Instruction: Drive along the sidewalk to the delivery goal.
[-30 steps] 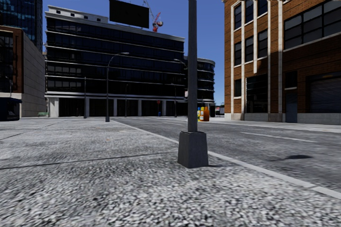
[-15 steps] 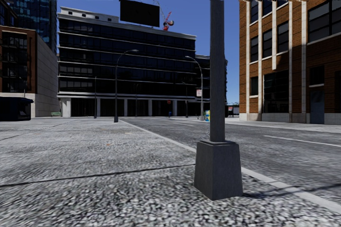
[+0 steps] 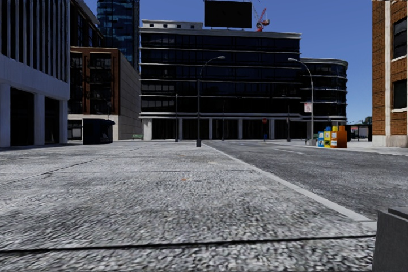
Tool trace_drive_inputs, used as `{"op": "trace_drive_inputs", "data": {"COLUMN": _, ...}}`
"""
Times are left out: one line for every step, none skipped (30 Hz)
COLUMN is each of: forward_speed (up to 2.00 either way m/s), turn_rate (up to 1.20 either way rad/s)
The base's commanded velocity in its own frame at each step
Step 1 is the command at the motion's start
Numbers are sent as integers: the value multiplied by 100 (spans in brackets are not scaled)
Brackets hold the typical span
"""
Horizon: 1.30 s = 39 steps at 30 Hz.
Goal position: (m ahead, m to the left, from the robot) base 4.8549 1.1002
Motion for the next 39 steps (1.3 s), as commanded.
{"op": "trace_drive_inputs", "data": {"forward_speed": 184, "turn_rate": 82}}
{"op": "trace_drive_inputs", "data": {"forward_speed": 179, "turn_rate": 70}}
{"op": "trace_drive_inputs", "data": {"forward_speed": 179, "turn_rate": 70}}
{"op": "trace_drive_inputs", "data": {"forward_speed": 170, "turn_rate": 0}}
{"op": "trace_drive_inputs", "data": {"forward_speed": 153, "turn_rate": 0}}
{"op": "trace_drive_inputs", "data": {"forward_speed": 152, "turn_rate": 0}}
{"op": "trace_drive_inputs", "data": {"forward_speed": 152, "turn_rate": 0}}
{"op": "trace_drive_inputs", "data": {"forward_speed": 151, "turn_rate": 0}}
{"op": "trace_drive_inputs", "data": {"forward_speed": 148, "turn_rate": 0}}
{"op": "trace_drive_inputs", "data": {"forward_speed": 143, "turn_rate": 0}}
{"op": "trace_drive_inputs", "data": {"forward_speed": 137, "turn_rate": 0}}
{"op": "trace_drive_inputs", "data": {"forward_speed": 133, "turn_rate": 0}}
{"op": "trace_drive_inputs", "data": {"forward_speed": 126, "turn_rate": 0}}
{"op": "trace_drive_inputs", "data": {"forward_speed": 116, "turn_rate": 0}}
{"op": "trace_drive_inputs", "data": {"forward_speed": 107, "turn_rate": 0}}
{"op": "trace_drive_inputs", "data": {"forward_speed": 100, "turn_rate": 0}}
{"op": "trace_drive_inputs", "data": {"forward_speed": 97, "turn_rate": 0}}
{"op": "trace_drive_inputs", "data": {"forward_speed": 92, "turn_rate": 0}}
{"op": "trace_drive_inputs", "data": {"forward_speed": 90, "turn_rate": 0}}
{"op": "trace_drive_inputs", "data": {"forward_speed": 89, "turn_rate": 0}}
{"op": "trace_drive_inputs", "data": {"forward_speed": 89, "turn_rate": 0}}
{"op": "trace_drive_inputs", "data": {"forward_speed": 89, "turn_rate": 0}}
{"op": "trace_drive_inputs", "data": {"forward_speed": 89, "turn_rate": 0}}
{"op": "trace_drive_inputs", "data": {"forward_speed": 89, "turn_rate": 0}}
{"op": "trace_drive_inputs", "data": {"forward_speed": 89, "turn_rate": 0}}
{"op": "trace_drive_inputs", "data": {"forward_speed": 88, "turn_rate": 0}}
{"op": "trace_drive_inputs", "data": {"forward_speed": 88, "turn_rate": 0}}
{"op": "trace_drive_inputs", "data": {"forward_speed": 88, "turn_rate": 0}}
{"op": "trace_drive_inputs", "data": {"forward_speed": 88, "turn_rate": 0}}
{"op": "trace_drive_inputs", "data": {"forward_speed": 88, "turn_rate": 0}}
{"op": "trace_drive_inputs", "data": {"forward_speed": 88, "turn_rate": 0}}
{"op": "trace_drive_inputs", "data": {"forward_speed": 91, "turn_rate": 0}}
{"op": "trace_drive_inputs", "data": {"forward_speed": 92, "turn_rate": 0}}
{"op": "trace_drive_inputs", "data": {"forward_speed": 93, "turn_rate": 0}}
{"op": "trace_drive_inputs", "data": {"forward_speed": 94, "turn_rate": 0}}
{"op": "trace_drive_inputs", "data": {"forward_speed": 94, "turn_rate": 0}}
{"op": "trace_drive_inputs", "data": {"forward_speed": 94, "turn_rate": 0}}
{"op": "trace_drive_inputs", "data": {"forward_speed": 95, "turn_rate": 0}}
{"op": "trace_drive_inputs", "data": {"forward_speed": 96, "turn_rate": 0}}
